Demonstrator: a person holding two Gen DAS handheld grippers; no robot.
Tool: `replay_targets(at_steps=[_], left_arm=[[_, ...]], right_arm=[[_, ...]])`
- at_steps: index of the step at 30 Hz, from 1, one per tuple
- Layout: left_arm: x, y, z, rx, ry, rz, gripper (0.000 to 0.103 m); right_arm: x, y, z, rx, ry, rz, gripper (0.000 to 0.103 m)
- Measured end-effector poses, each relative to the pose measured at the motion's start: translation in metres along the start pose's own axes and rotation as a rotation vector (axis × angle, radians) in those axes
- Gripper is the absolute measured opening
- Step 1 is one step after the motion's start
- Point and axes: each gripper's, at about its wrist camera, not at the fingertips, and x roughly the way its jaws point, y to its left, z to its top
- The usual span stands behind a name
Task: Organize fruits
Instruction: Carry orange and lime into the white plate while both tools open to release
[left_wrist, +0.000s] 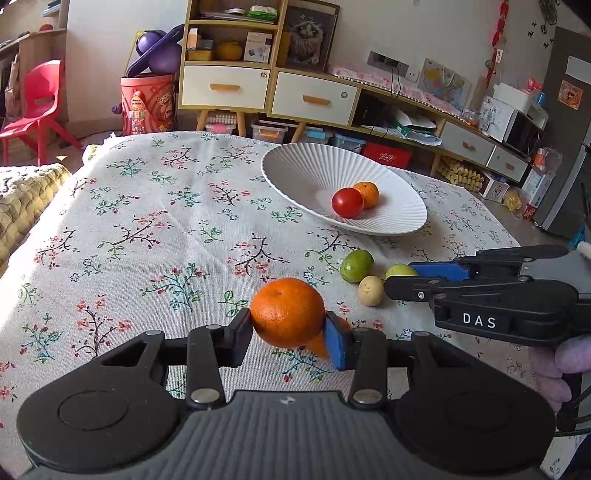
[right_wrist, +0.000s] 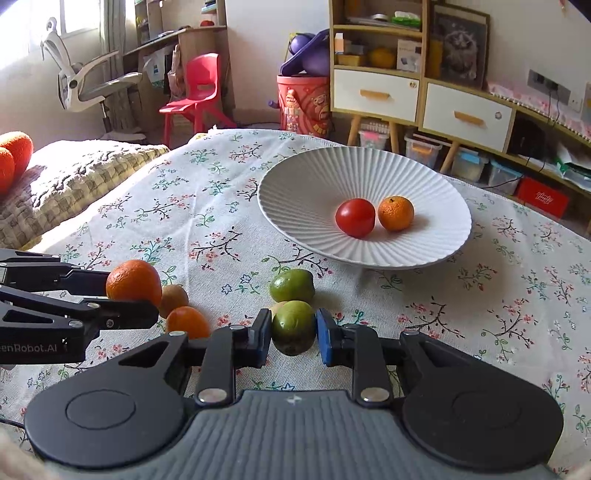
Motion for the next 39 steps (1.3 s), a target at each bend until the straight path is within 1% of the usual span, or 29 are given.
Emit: replay_targets(at_steps=[2,6,11,17,20,22,27,32,37,39], left_arm=[[0.001,0.000,0.005,-0.009,0.006,-0.010,0.028],[0.004,-0.002,0.017,-0.003,-0.008,-0.012,0.028],[0.011,-0.004,0.030,0.000,-0.014,-0.019,0.028],[0.022,-0.012,0.048,0.039,-0.031,-0.037,0.028],[0.029,-0.017,0.058,0.062,-0.036,-0.049,0.028],[0.036,-0.021,0.065,0.068,-0.036,-0.043,0.028],[0.053,-0.024,0.077,0.035,-0.023,-0.049,0.028],[0.070,-0.031,0.081,0.082,-0.022,-0.048,0.028],[0.085,-0.030,0.085,0.110,-0.009,-0.019,0.028],[0.088,-0.030,0.086,0.119,-0.004,-0.018,0.028]], right_arm=[[-0.002,0.000,0.003,0.001,-0.011,-0.001,0.023],[-0.007,0.000,0.010,-0.011,-0.036,-0.004,0.023],[-0.012,-0.010,0.022,0.009,-0.068,-0.021,0.023],[-0.012,-0.022,0.037,0.012,-0.094,-0.060,0.023],[-0.009,-0.030,0.044,0.035,-0.101,-0.067,0.023],[-0.007,-0.036,0.047,0.050,-0.102,-0.066,0.023],[0.008,-0.053,0.048,0.103,-0.073,-0.077,0.023],[0.019,-0.068,0.046,0.156,-0.042,-0.086,0.023],[0.026,-0.076,0.045,0.184,-0.022,-0.081,0.023],[0.028,-0.077,0.045,0.191,-0.016,-0.071,0.023]])
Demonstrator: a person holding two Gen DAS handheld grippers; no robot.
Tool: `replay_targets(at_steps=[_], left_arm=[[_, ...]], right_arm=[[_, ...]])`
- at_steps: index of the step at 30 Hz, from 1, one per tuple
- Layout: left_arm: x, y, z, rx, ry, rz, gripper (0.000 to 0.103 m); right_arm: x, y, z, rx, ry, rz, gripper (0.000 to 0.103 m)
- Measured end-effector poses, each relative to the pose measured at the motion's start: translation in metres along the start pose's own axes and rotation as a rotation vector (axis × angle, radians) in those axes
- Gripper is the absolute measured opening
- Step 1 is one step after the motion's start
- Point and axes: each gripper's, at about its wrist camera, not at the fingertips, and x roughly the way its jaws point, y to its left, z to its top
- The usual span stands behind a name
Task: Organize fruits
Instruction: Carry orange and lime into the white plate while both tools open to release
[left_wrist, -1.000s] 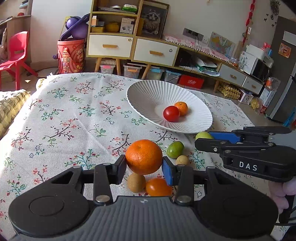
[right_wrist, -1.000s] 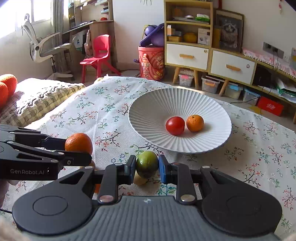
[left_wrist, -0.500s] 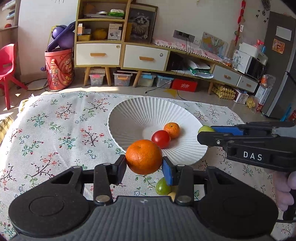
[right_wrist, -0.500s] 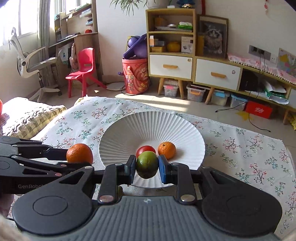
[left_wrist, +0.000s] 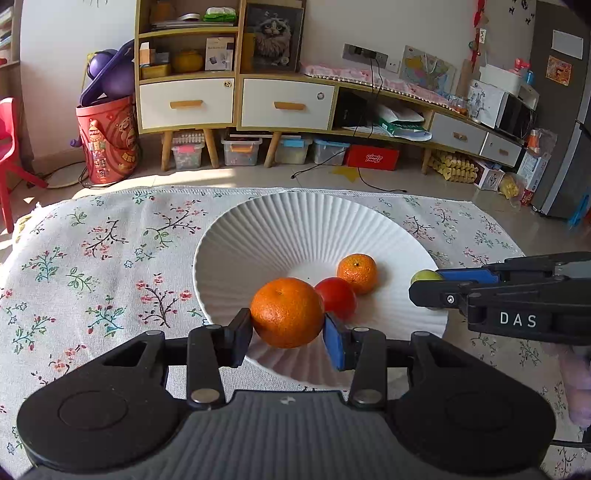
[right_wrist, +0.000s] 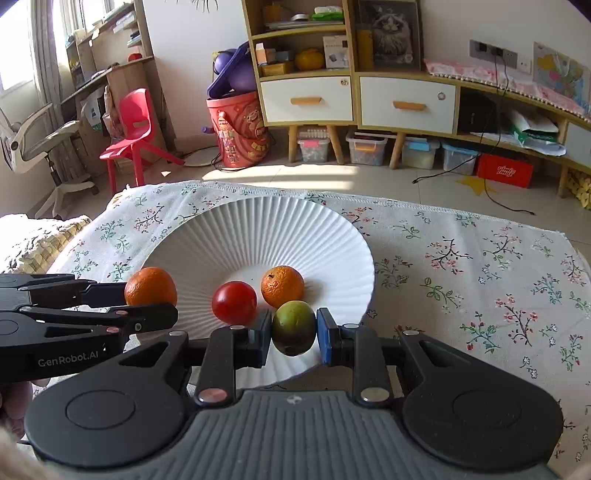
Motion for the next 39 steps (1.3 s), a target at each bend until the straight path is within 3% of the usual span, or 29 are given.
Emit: replay_targets(at_steps=[11,18,32,39], left_arm=[[0.015,-0.018,0.002,0.116,0.033,-0.010,0.028],[0.029,-0.026,0.004,0.175,0.026,0.034,0.028],[0.034,-0.020,0.005,0.167,-0.006,-0.022,0.029],[0.023,-0.015,0.003,0.142,-0.008,-0.031,0.042]], right_arm=[[0.020,0.004,0.004,-0.038,0.033,0.007,0.023],[0.026,-0.002,0.008,-0.026,0.026,0.021,0.023],[0.030,-0.001,0.010,-0.021,0.021,0.062,0.024],[0.025,-0.003,0.010,-0.023,0.022,0.062,0.032]])
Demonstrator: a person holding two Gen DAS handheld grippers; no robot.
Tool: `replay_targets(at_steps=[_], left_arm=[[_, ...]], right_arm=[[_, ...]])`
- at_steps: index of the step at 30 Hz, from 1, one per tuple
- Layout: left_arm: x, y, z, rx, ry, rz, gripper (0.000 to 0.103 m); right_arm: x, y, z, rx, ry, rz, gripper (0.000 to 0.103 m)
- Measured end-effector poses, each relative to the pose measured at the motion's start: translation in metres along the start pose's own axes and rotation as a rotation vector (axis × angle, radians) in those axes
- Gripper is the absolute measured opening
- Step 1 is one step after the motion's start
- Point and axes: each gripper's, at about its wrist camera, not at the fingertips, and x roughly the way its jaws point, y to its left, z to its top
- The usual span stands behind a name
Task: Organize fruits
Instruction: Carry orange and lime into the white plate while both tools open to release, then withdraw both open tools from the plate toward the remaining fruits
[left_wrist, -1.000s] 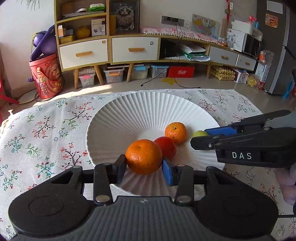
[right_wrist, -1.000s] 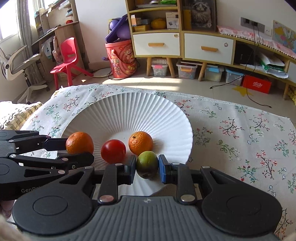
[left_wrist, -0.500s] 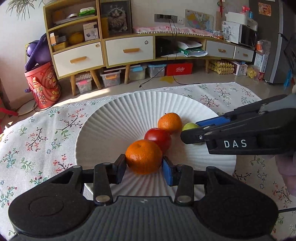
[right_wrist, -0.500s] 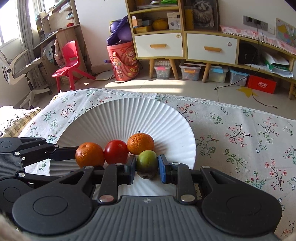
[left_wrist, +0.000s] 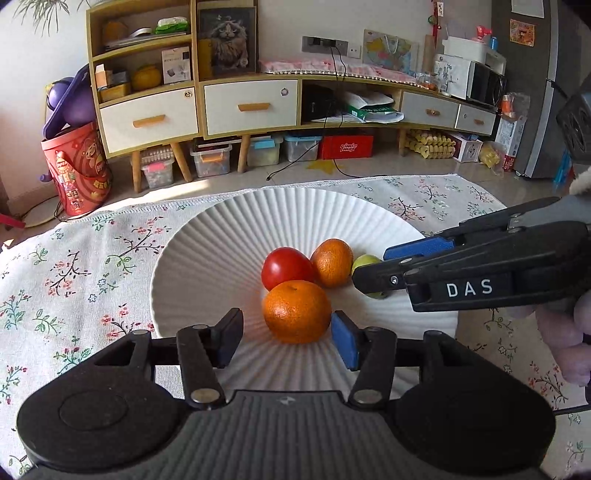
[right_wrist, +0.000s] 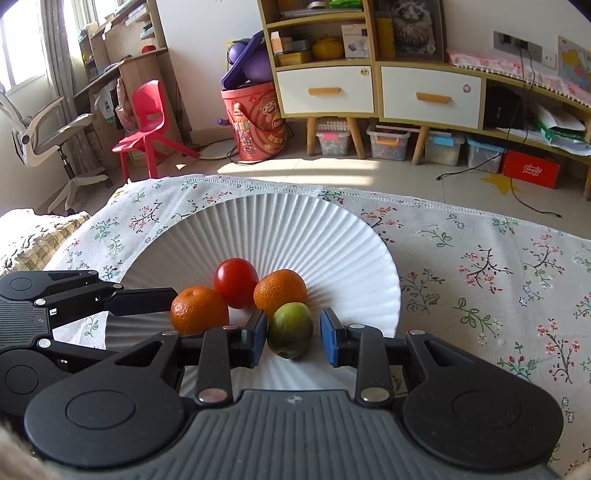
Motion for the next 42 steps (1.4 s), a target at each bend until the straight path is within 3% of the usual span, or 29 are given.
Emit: replay_targets(at_steps=[5,10,19,33,42], left_arm=[[-0.016,0.002,-0.002,0.003,-0.001,-0.001,0.048],[-0.037,0.003,-0.004,-0.009,-0.017,0.001,0.063],[-0.067,-0.002,-0.018,-0.010,-0.019,0.030,0.080],[-0.098,0.003,-0.049,-0.058,-0.003,0.061,0.092],[-0.101,0.009,-0.074,-0.110,0.019,0.086,0.092]], right_arm=[[-0.011,-0.003,-0.004,0.004,0.000,0.008,0.049],[-0.027,0.000,-0.007,0.008,-0.007,0.004,0.057],[-0.052,0.008,-0.017,0.045,-0.035,-0.006,0.074],[-0.078,0.024,-0.047,0.047,-0.039,-0.029,0.095],[-0.080,0.032,-0.061,0.026,-0.055,-0.050,0.102]])
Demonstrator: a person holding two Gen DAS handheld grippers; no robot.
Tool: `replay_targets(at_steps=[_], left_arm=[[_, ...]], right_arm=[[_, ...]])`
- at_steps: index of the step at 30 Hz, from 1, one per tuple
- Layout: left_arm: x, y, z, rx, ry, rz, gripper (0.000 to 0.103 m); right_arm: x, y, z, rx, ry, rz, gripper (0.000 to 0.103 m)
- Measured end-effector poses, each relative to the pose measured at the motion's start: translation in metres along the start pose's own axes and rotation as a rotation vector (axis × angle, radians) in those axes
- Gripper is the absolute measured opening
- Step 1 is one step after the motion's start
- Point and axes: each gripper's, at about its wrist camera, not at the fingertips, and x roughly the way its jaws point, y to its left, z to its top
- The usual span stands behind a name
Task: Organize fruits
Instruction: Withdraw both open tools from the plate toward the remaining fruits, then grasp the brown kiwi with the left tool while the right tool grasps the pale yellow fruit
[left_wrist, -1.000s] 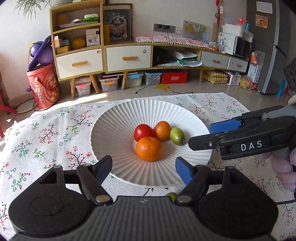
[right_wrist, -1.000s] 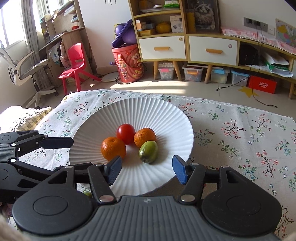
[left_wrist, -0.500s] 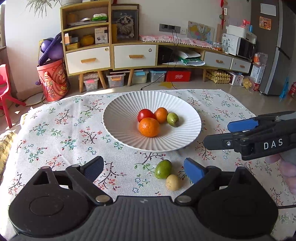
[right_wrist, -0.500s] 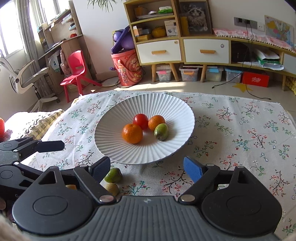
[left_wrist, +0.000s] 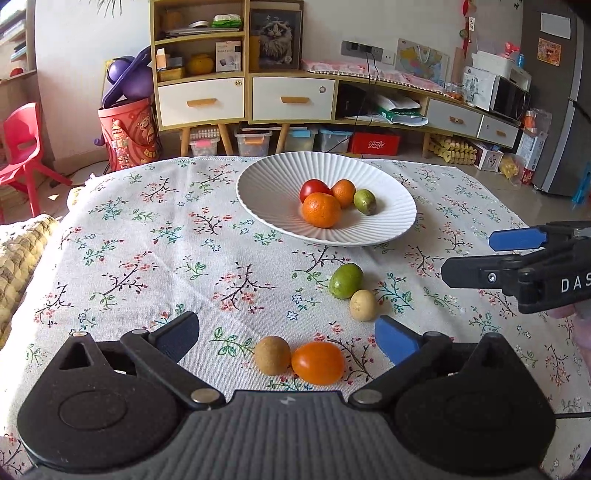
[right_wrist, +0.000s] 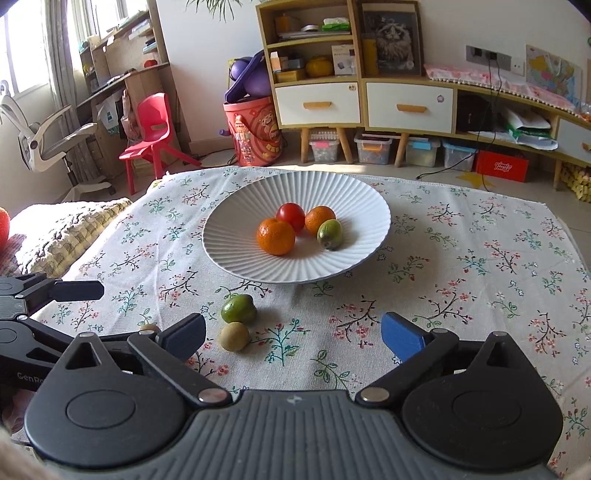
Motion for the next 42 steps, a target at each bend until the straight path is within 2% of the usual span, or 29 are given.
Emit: replay_targets(at_steps=[10,20,30,35,37,42], left_arm=[[0.003,0.015,-0.031,-0.104,0.020,0.058,0.092],[0.014,0.014,-0.048,-0.030,0.036,0.137,0.092],[0.022,0.018,-0.048,-0.046,-0.007,0.138,0.091],[0.024,0.016,-0.044,-0.037,-0.023,0.118,0.081],[0.023,0.014,-0.044,-0.029,-0.033,0.105,0.069],[0.023,0.011,-0.042,-0.018,-0.041,0.073,0.048]], right_arm=[[0.002,0.003,-0.024,-0.014,-0.018,-0.069,0.102],[0.015,0.011,-0.036,-0.060,0.018,-0.082,0.102],[0.033,0.026,-0.047,-0.134,0.061,-0.078,0.102],[0.035,0.029,-0.045,-0.142,0.033,-0.073,0.102],[0.037,0.029,-0.043,-0.136,0.027,-0.075,0.102],[0.041,0.033,-0.040,-0.140,0.017,-0.078,0.102]])
